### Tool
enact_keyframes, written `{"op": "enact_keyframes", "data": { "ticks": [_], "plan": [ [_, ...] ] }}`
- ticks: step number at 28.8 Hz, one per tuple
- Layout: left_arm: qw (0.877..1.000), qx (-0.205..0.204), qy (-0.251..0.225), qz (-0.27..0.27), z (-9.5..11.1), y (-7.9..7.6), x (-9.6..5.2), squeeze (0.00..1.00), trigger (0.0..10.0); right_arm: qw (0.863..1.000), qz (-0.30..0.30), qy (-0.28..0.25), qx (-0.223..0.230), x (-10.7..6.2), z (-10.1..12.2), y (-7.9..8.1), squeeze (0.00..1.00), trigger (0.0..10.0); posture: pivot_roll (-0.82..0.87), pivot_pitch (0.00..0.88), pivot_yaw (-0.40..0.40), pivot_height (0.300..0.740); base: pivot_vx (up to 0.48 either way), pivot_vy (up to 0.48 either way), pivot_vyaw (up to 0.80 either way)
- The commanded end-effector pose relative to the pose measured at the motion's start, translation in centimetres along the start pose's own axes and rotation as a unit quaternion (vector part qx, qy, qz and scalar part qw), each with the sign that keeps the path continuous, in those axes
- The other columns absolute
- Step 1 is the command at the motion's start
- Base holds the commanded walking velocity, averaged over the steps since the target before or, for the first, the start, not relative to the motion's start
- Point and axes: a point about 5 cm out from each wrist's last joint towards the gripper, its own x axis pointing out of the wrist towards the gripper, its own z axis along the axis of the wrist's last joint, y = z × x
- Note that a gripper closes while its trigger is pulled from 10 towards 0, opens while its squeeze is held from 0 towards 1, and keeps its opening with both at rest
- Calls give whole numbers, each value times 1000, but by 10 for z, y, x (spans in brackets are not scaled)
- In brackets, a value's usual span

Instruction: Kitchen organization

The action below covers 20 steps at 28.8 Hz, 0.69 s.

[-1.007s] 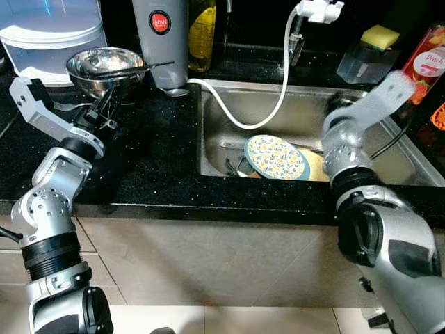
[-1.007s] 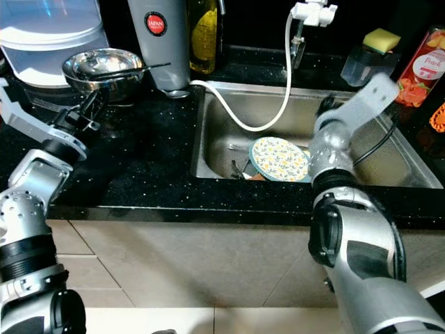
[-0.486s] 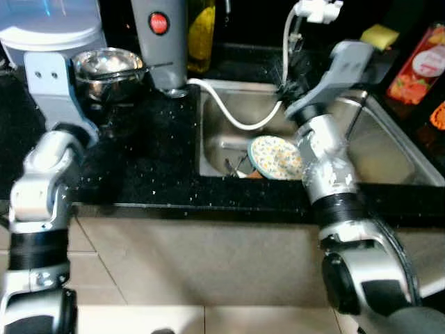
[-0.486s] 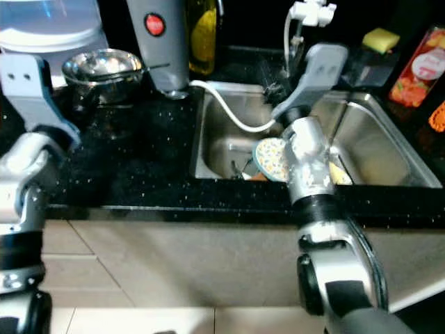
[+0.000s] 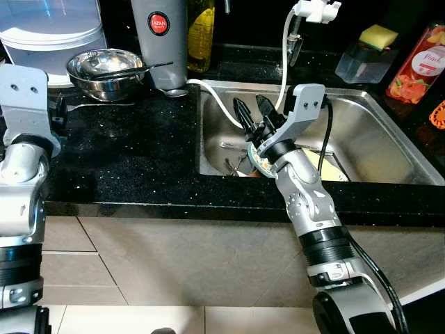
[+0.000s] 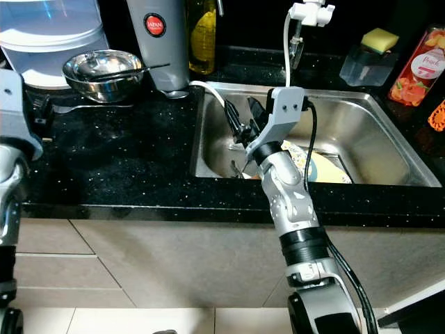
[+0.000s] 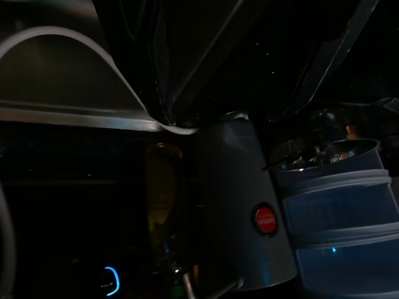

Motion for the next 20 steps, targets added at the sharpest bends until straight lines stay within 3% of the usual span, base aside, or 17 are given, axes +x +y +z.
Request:
{"op": "enact_keyframes", "data": {
  "ticks": [1,20],
  "plan": [
    [1000,-16,17,-3,-9,-8,-5,0,10000,1000,-26,2,9,-4,0,-8,0,10000,269,0,-52,740,0,0,0],
    [998,-55,14,19,-10,-20,4,0,10000,997,-65,18,28,-10,-3,-17,0,10000,255,0,-50,740,0,25,0]
  ]
}}
